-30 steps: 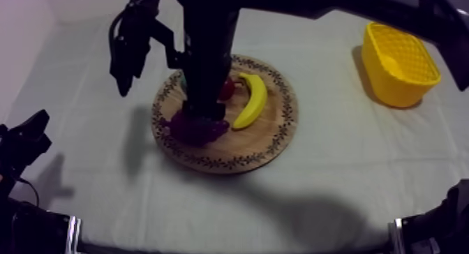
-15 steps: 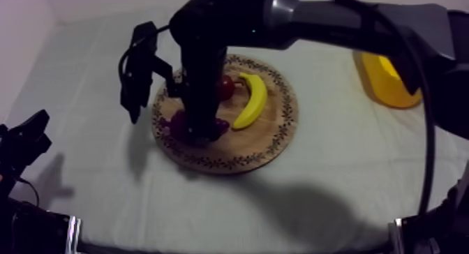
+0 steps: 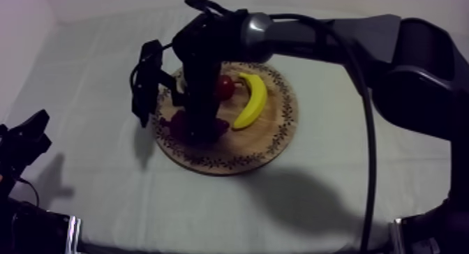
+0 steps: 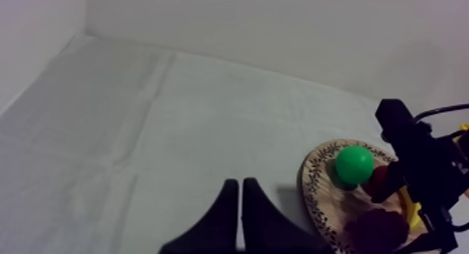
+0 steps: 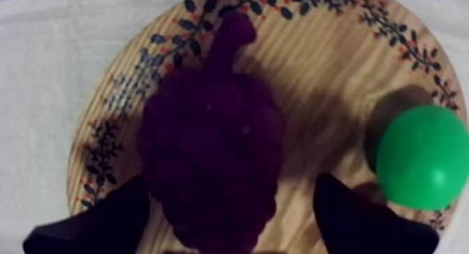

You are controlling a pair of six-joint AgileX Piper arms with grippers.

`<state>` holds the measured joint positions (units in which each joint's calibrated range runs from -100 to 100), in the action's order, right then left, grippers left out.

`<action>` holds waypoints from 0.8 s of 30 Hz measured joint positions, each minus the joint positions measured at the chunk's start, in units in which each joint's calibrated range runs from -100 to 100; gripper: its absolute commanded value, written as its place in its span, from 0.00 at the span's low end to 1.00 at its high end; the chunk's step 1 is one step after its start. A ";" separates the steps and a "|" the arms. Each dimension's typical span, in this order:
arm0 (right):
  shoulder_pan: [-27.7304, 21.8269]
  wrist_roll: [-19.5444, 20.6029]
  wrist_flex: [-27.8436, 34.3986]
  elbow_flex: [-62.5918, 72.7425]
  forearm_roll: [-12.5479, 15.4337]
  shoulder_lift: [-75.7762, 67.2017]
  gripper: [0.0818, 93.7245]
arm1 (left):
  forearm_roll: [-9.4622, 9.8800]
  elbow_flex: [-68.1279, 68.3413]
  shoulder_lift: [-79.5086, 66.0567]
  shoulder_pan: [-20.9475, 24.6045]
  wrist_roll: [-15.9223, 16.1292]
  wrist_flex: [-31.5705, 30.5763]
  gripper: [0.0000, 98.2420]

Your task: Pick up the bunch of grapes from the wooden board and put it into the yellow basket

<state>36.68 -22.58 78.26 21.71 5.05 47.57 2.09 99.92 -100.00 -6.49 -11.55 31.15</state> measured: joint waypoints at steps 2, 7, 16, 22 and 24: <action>0.00 -0.56 -0.30 0.21 0.56 0.75 0.62 | 0.00 0.00 0.00 0.00 0.00 0.00 0.00; 0.08 -2.18 -0.66 0.27 1.56 1.51 0.46 | 0.00 0.00 0.00 0.00 0.00 0.00 0.00; -0.72 -3.47 -0.68 -2.69 1.94 -3.23 0.37 | 0.00 0.00 0.00 0.00 0.00 0.00 0.00; -1.58 -3.36 -0.21 -6.82 0.77 -10.75 0.37 | 0.00 0.00 0.00 0.00 0.00 0.00 0.00; -1.84 -3.17 -0.42 -8.75 0.18 -13.68 0.37 | 0.00 0.00 0.00 0.00 0.00 0.00 0.00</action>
<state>34.84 -25.75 77.84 12.97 5.23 33.89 2.09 99.92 -100.00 -6.49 -11.55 31.15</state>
